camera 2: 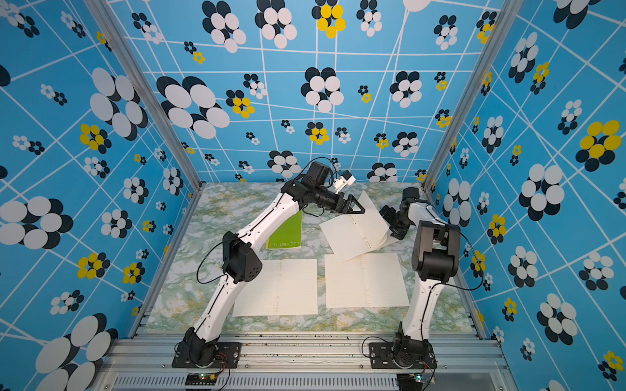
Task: Close the notebook
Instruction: Close the notebook at the center of the board.
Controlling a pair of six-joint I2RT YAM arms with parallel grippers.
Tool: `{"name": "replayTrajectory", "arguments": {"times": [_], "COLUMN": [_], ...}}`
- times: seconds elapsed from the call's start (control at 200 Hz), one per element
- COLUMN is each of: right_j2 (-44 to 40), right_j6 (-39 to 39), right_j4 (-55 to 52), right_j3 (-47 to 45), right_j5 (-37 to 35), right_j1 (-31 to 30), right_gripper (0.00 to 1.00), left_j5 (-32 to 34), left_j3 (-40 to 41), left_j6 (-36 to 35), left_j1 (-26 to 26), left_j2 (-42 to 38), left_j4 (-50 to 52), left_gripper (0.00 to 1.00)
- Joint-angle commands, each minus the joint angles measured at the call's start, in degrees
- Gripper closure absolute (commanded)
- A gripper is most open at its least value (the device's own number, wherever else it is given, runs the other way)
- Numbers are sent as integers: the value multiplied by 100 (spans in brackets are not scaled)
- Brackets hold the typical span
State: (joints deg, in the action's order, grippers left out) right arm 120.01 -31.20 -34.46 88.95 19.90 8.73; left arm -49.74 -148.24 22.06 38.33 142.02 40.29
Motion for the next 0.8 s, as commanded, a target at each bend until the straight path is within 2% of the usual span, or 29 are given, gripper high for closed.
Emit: {"name": "replayTrajectory", "arguments": {"times": [0.0,0.095,0.21,0.48,0.635,0.795], "right_j2": [71,128,-54,175,200,788], "right_j6": [175,260,190,97,-52,-52], "right_j4": [-280,-455,-473,-762,-539,-734], "right_j3": [-111,26,52,955,977,1385], "right_j5": [121,47,-622,-834,-973,-786], "right_j1": [-94,-225,-156,142,265,269], "right_gripper": [1,1,1,1,1,1], "left_j5": [91,252,274,515,488,596], "left_j3": [214,920,1612,3250,3726,3922], "left_j6": [-17,27,-37,-658,-748,-831], "left_j1": [-93,-337,-660,-1072,-1200,-1058], "left_j2": [166,-119,-369,-1087,-1261,-1266], "left_j4": [144,-92,-149,-169,-149,-85], "left_gripper": [3,3,3,3,3,3]}}
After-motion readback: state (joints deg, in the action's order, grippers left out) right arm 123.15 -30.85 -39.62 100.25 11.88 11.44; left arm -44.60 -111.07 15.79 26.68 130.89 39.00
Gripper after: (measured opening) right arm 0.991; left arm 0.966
